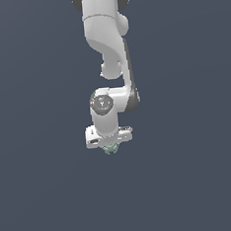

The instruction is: Pick up the object and move it to a goal position.

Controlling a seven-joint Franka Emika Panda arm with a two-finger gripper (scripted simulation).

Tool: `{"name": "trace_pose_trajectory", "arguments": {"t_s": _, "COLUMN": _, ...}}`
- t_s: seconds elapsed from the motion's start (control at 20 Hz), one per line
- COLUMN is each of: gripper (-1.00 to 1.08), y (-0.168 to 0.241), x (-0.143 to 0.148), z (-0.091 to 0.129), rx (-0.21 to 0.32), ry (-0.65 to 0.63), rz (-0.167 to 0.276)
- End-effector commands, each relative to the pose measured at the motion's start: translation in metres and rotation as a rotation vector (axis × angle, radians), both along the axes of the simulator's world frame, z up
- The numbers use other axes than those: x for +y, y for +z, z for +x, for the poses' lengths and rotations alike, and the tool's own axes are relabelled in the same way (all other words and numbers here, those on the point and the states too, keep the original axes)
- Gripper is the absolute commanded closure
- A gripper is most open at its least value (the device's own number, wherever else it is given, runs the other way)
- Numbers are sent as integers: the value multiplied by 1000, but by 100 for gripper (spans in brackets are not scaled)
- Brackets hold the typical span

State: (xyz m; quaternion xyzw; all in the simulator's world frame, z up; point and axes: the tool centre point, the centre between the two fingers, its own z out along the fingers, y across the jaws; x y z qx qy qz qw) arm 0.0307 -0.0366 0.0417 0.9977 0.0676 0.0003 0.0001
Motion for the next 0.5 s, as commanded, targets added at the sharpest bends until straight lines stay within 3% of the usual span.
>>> {"name": "trace_pose_trajectory", "arguments": {"t_s": 0.0, "gripper": 108, "y": 4, "x": -1, "z": 1, "rx": -4, "ry": -4, "rz": -1}}
{"name": "trace_pose_trajectory", "arguments": {"t_s": 0.45, "gripper": 108, "y": 67, "x": -19, "z": 22, "rx": -63, "ry": -89, "rz": -16}}
